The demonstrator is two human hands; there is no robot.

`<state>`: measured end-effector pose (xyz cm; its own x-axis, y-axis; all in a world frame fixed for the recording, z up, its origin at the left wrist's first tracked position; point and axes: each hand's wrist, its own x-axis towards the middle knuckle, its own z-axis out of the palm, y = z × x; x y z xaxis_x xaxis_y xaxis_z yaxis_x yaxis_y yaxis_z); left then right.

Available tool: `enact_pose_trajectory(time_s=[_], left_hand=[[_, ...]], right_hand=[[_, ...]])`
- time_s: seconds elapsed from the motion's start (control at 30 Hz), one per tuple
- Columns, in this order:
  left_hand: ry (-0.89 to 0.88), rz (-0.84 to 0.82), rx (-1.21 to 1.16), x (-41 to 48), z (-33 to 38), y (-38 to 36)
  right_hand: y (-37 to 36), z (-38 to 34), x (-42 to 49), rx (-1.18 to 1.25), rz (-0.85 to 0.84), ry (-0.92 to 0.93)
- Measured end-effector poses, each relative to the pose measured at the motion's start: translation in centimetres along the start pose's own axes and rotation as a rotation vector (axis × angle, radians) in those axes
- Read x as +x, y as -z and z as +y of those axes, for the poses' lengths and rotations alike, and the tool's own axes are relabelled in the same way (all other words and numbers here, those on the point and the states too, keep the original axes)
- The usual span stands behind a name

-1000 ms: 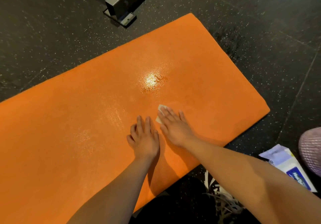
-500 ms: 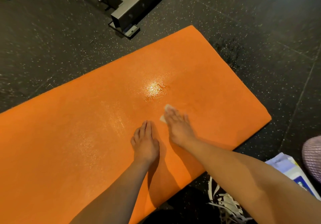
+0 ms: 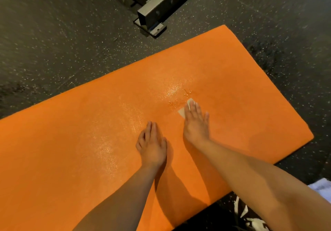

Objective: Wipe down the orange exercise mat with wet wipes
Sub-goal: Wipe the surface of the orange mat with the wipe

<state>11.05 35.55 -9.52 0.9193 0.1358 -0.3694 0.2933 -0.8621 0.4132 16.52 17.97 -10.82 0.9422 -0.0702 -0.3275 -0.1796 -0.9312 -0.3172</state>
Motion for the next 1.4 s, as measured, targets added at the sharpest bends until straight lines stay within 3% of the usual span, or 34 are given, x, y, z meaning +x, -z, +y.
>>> enact_pose_trajectory(time_s=[0.07, 0.2, 0.27, 0.33, 0.43, 0.5, 0.57, 0.73, 0.93, 1.1, 1.17, 1.23, 1.33, 1.4], left_hand=[[0.000, 0.014, -0.008, 0.1, 0.0, -0.2], [0.013, 0.015, -0.070, 0.0, 0.1, -0.2], [0.005, 0.005, -0.068, -0.1, 0.0, 0.0], [-0.004, -0.008, -0.026, -0.1, 0.0, 0.3], [0.005, -0.030, 0.014, 0.1, 0.2, 0.5], [0.009, -0.037, 0.021, 0.0, 0.3, 0.6], [0.012, -0.046, 0.029, 0.1, 0.5, 0.8], [0.018, -0.017, 0.035, 1.3, 1.1, 1.6], [0.037, -0.050, 0.085, 2.9, 0.5, 2.0], [0.045, -0.048, 0.047, 2.9, 0.4, 1.5], [0.030, -0.043, 0.043, 2.9, -0.1, 1.5], [0.006, -0.051, 0.069, 2.8, -0.5, 1.6], [0.005, -0.085, 0.098, 2.8, -0.2, 1.9], [0.023, -0.093, 0.107, 2.7, 0.4, 2.1]], right_hand=[[-0.3, -1.8, 0.0, 0.042, 0.007, 0.022], [-1.7, -5.2, -1.1, -0.024, -0.179, 0.402], [-1.3, -5.3, -0.9, -0.065, -0.225, 0.495], [-0.8, -4.2, -0.4, -0.099, -0.186, 0.434], [-0.1, -1.9, 0.0, -0.038, -0.013, 0.105], [0.0, -1.5, -0.3, -0.011, 0.015, 0.010], [-0.3, -2.3, -0.7, -0.019, -0.054, 0.071], [-0.1, -4.0, -0.6, -0.078, -0.238, 0.445], [1.0, -3.1, 1.5, -0.042, -0.044, 0.053], [-0.9, -6.4, 1.0, -0.043, -0.189, 0.435], [-0.9, -6.4, 1.3, -0.068, -0.216, 0.503], [-0.5, -5.1, 1.9, -0.069, -0.158, 0.411], [0.4, -2.7, 2.4, -0.039, 0.006, 0.060], [0.7, -2.6, 2.1, -0.029, 0.016, -0.038]])
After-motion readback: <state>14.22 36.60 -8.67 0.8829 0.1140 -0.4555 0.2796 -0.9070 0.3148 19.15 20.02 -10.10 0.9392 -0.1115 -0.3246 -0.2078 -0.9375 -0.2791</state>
